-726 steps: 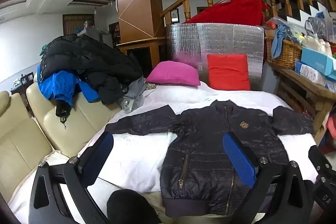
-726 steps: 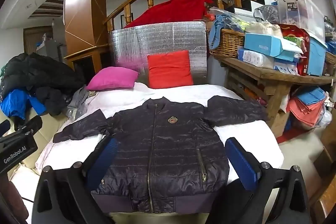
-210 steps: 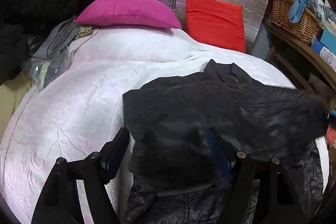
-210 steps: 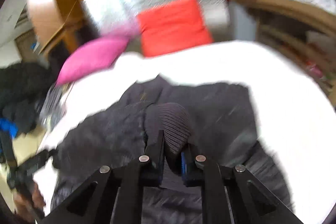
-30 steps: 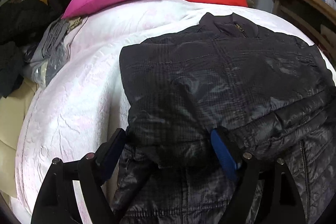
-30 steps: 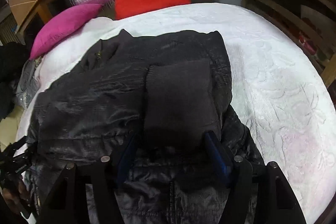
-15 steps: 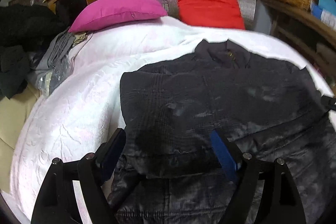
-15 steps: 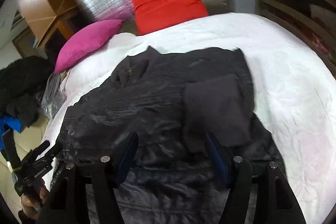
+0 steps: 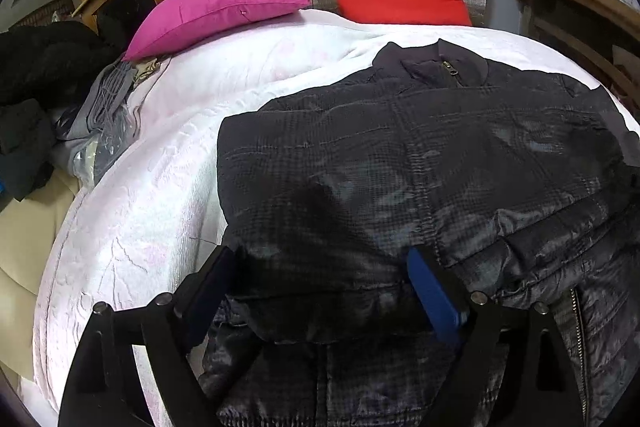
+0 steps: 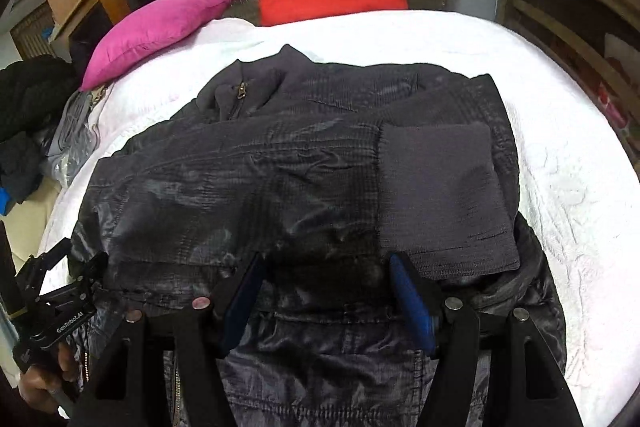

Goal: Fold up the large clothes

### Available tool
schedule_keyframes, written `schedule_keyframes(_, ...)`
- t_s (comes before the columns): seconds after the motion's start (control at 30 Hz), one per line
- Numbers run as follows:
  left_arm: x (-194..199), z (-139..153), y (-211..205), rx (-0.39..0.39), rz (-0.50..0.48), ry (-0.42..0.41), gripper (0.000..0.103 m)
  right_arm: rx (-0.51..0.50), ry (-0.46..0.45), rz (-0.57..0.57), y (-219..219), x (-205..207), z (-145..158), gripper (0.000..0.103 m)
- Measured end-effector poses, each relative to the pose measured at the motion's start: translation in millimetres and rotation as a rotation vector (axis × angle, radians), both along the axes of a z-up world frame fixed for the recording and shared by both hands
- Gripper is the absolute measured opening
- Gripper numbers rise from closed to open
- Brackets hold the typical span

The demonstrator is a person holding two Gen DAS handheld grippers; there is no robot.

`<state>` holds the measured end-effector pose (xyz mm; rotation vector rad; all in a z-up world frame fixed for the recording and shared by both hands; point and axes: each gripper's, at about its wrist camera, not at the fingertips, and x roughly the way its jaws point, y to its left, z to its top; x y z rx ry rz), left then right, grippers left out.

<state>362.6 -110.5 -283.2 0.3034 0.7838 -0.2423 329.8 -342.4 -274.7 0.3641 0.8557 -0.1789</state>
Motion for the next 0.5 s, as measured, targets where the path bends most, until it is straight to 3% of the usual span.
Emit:
schedule_keyframes(0.3,6,-4,-2,-0.001,-0.004,-0.001,0.090,-0.162,0.069,-0.002,20,20,-11,0.068)
schedule_keyframes(0.5,8,-4,-1,-0.005,-0.010,0.001,0.090,-0.135,0.039,-0.029,17,14,-3,0.068)
